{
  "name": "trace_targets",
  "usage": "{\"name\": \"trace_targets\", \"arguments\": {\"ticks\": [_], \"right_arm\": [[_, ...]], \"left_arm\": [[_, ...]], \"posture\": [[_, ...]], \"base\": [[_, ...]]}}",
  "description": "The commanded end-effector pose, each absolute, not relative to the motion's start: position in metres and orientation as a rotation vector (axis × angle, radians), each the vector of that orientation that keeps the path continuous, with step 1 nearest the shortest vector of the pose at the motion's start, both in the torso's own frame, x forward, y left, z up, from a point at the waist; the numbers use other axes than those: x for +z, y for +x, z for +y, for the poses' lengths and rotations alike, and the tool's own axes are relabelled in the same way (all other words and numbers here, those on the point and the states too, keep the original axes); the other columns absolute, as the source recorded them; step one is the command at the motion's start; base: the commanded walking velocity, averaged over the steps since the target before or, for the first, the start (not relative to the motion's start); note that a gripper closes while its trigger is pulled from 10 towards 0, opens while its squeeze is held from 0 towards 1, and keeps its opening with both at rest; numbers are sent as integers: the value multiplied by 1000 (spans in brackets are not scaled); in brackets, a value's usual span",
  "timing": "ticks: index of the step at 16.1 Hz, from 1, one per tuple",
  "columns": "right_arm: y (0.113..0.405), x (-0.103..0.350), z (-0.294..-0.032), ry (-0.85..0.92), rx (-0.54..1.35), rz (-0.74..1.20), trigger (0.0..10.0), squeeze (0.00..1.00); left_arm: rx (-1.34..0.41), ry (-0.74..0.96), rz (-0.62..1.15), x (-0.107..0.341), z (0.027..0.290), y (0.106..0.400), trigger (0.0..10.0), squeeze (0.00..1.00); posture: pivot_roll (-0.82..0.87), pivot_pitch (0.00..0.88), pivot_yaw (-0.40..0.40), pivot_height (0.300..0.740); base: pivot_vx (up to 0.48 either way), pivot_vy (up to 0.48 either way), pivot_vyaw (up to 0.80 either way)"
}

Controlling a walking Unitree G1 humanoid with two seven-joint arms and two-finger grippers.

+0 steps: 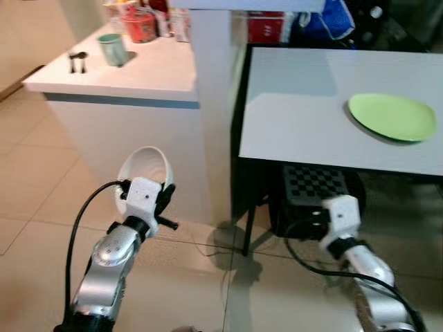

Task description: Setting the table

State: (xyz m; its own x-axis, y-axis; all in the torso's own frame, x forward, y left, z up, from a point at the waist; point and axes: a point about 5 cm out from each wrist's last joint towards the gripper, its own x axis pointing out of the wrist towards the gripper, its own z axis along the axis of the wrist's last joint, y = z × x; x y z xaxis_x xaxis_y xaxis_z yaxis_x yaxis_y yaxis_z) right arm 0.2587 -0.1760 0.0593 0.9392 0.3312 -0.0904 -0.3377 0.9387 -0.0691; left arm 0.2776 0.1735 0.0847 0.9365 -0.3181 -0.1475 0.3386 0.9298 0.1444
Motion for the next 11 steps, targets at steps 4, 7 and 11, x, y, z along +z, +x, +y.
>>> {"name": "trace_targets", "arguments": {"ticks": [4, 7, 11], "right_arm": [[265, 58, -147, -118, 464, 123, 10000, 0], [270, 61, -142, -104, 441, 106, 10000, 0], [276, 66, -142, -11, 337, 86, 10000, 0]], "left_arm": [[-442, 136, 173, 78, 169, 270, 10000, 0], [-353, 11, 187, 74, 184, 265, 10000, 0], [-288, -36, 134, 81, 183, 267, 10000, 0]], "posture": [[22, 0, 61, 740], [34, 0, 48, 740], [42, 0, 38, 740]], "base": [[0, 0, 0], [0, 0, 0], [0, 0, 0]]}}
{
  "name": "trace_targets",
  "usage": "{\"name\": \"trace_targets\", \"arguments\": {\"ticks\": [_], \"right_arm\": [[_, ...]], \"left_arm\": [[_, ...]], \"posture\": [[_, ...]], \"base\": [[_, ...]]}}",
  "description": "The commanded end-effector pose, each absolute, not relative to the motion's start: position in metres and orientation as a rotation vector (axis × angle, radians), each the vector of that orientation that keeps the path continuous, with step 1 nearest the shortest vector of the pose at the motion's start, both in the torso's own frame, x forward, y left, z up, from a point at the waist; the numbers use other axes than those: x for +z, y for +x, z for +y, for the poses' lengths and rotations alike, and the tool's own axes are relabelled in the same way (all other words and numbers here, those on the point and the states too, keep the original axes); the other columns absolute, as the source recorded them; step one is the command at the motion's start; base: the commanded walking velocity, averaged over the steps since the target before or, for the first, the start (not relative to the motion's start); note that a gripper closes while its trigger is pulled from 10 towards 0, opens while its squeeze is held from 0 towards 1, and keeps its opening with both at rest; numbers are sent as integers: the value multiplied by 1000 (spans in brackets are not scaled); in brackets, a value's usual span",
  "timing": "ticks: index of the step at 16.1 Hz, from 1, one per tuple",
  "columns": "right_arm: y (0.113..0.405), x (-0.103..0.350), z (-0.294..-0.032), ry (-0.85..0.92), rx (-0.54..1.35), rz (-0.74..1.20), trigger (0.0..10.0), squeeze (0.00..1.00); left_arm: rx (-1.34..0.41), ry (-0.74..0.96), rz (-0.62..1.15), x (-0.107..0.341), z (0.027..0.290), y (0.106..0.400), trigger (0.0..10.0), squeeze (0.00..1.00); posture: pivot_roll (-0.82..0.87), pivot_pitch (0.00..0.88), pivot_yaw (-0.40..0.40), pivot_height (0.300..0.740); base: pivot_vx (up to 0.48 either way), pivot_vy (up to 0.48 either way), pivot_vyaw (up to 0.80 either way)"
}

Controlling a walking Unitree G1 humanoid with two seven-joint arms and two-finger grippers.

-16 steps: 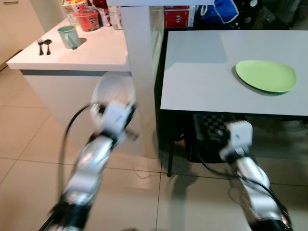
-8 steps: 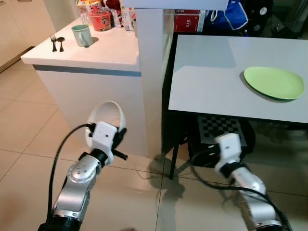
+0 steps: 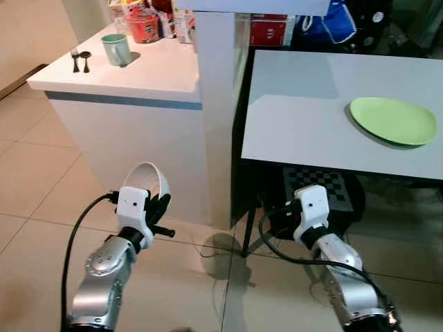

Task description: Setting the table

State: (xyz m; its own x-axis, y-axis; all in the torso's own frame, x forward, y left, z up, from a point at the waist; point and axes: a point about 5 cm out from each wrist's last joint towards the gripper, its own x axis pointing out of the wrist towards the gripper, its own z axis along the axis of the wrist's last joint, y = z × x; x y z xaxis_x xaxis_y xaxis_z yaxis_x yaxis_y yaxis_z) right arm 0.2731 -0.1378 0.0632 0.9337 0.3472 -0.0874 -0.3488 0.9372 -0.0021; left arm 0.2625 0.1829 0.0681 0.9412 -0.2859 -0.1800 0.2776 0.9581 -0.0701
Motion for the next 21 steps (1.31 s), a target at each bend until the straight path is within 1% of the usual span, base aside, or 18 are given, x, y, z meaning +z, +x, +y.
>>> {"name": "trace_targets", "arguments": {"ticks": [1, 2, 4, 9, 12, 15, 18, 21], "right_arm": [[277, 65, -141, 60, 311, 95, 10000, 0], [278, 65, -139, 90, 298, 98, 10000, 0], [279, 63, -133, 58, 311, 101, 10000, 0], [285, 65, -137, 81, 290, 107, 10000, 0], [285, 64, -135, 69, 297, 102, 10000, 0], [284, 62, -135, 61, 299, 107, 10000, 0], [283, 60, -136, 53, 300, 113, 10000, 0], [280, 58, -136, 42, 304, 120, 10000, 0]], "left_arm": [[-294, -44, 123, 84, 179, 268, 10000, 0], [-308, -46, 103, 89, 173, 271, 10000, 0], [-317, -27, 78, 95, 168, 275, 10000, 0], [-318, -44, 86, 93, 160, 276, 10000, 0], [-341, -25, 47, 104, 152, 284, 10000, 0], [-359, -8, 8, 114, 147, 287, 10000, 0], [-368, 53, -10, 118, 141, 290, 10000, 0], [-376, 50, -24, 121, 137, 290, 10000, 0]], "posture": [[45, 0, 37, 740], [47, 0, 34, 740], [53, 0, 32, 740], [50, 0, 30, 740], [47, 0, 32, 740], [44, 0, 36, 740], [42, 0, 36, 740], [36, 0, 35, 740]], "base": [[0, 0, 0], [0, 0, 0], [0, 0, 0], [0, 0, 0], [0, 0, 0], [84, -358, 0], [0, -428, 0], [0, -428, 0]]}}
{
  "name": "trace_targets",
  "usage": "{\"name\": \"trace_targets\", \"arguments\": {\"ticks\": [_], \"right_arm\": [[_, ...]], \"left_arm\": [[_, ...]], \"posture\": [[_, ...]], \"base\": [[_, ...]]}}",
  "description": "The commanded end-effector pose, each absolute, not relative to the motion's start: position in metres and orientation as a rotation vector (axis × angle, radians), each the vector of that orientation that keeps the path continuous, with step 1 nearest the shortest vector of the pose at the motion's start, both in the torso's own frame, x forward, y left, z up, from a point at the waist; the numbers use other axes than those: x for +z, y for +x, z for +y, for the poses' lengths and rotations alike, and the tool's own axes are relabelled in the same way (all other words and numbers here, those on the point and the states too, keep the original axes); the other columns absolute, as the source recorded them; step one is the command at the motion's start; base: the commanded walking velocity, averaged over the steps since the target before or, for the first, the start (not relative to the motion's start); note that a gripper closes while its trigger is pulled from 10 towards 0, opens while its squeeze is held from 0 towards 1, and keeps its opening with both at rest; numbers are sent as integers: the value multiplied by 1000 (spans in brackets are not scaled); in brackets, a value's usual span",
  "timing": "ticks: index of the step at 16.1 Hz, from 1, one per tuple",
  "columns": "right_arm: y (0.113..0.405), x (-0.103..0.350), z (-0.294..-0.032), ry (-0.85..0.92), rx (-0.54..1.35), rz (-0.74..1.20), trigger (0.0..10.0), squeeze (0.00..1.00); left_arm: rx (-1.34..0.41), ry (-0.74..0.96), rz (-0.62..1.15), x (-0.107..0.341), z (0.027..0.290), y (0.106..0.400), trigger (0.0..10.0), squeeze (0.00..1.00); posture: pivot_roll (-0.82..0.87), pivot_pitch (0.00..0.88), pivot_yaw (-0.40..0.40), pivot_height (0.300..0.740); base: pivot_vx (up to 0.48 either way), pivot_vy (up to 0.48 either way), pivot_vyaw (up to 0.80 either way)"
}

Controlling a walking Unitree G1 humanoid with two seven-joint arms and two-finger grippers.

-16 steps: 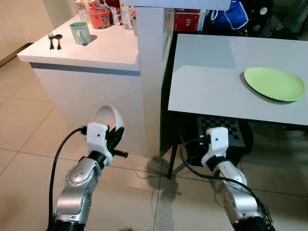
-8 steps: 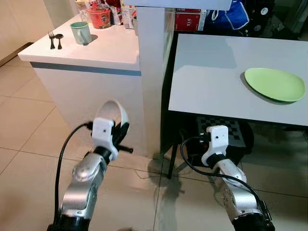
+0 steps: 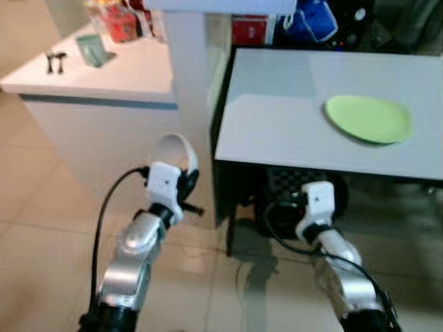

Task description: Setting the table

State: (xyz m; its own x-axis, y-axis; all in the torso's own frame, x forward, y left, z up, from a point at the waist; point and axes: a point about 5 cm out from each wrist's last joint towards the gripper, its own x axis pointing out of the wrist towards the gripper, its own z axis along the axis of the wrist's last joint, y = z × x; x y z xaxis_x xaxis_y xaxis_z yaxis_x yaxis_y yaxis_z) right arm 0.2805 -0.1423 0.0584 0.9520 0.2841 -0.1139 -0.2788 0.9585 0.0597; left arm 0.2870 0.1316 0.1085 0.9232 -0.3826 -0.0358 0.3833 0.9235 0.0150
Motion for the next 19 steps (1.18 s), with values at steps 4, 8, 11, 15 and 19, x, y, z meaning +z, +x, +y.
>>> {"name": "trace_targets", "arguments": {"ticks": [4, 8, 11, 15, 19], "right_arm": [[280, 57, -137, 39, 304, 125, 10000, 0], [279, 55, -135, 35, 313, 127, 10000, 0], [278, 56, -135, 32, 317, 126, 10000, 0], [276, 53, -135, 24, 321, 128, 10000, 0], [275, 52, -134, 16, 333, 130, 10000, 0]], "left_arm": [[-389, 62, -39, 124, 132, 289, 10000, 0], [-396, 88, -45, 125, 130, 290, 10000, 0], [-395, 103, -36, 124, 129, 292, 10000, 0], [-409, 129, -38, 124, 124, 293, 10000, 0], [-384, 175, -52, 125, 127, 295, 10000, 0]], "posture": [[35, 0, 35, 740], [35, 0, 35, 740], [26, 0, 42, 740], [19, 0, 47, 740], [25, 0, 38, 740]], "base": [[0, -427, 0], [349, -322, 0], [393, -271, 0], [437, 0, 0], [217, 0, 0]]}}
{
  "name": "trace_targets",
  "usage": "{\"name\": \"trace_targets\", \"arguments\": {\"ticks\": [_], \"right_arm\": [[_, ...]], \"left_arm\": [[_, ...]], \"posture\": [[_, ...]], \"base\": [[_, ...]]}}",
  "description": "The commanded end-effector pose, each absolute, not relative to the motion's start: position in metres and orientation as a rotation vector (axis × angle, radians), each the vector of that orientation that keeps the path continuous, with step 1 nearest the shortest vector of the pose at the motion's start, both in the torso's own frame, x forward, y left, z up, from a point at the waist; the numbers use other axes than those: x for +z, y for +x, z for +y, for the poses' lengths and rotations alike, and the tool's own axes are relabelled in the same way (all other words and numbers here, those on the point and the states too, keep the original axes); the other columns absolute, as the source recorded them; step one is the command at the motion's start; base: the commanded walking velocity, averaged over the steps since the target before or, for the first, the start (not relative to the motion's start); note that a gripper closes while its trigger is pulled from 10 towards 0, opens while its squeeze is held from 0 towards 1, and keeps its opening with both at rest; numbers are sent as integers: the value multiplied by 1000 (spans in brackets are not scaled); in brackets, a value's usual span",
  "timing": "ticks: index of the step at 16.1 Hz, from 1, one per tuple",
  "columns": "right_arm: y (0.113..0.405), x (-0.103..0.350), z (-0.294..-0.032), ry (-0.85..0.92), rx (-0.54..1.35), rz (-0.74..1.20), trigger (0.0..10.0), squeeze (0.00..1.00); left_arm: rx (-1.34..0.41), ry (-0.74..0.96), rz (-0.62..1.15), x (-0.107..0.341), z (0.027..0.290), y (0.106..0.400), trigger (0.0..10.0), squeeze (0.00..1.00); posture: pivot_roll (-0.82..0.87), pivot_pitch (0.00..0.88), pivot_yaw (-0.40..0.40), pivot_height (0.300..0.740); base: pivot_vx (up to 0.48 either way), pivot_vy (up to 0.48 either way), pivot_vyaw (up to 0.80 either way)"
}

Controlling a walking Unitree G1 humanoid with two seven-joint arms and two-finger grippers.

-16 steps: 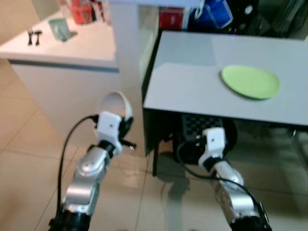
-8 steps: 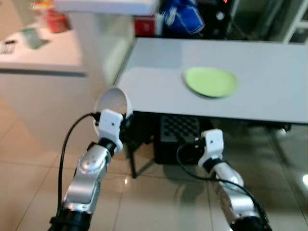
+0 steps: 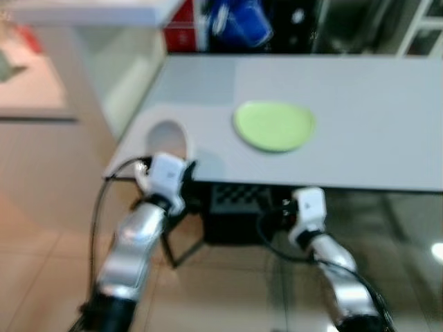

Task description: Setting the table

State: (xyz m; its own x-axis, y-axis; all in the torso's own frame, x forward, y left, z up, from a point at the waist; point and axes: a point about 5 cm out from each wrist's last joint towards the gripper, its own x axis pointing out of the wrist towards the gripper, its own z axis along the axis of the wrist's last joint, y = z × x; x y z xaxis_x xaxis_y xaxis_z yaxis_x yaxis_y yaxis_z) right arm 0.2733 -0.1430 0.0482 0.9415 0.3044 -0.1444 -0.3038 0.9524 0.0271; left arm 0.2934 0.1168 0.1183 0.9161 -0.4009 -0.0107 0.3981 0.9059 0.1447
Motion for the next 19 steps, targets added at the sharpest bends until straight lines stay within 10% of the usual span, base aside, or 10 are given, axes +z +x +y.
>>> {"name": "trace_targets", "arguments": {"ticks": [1, 19], "right_arm": [[276, 52, -134, 12, 336, 129, 10000, 0], [270, 51, -133, 7, 333, 129, 10000, 0]], "left_arm": [[-377, 187, -56, 126, 127, 295, 10000, 0], [-330, 229, -32, 128, 140, 312, 10000, 0]], "posture": [[25, 0, 38, 740], [14, 0, 52, 740]], "base": [[0, 0, 0], [17, 0, 0]]}}
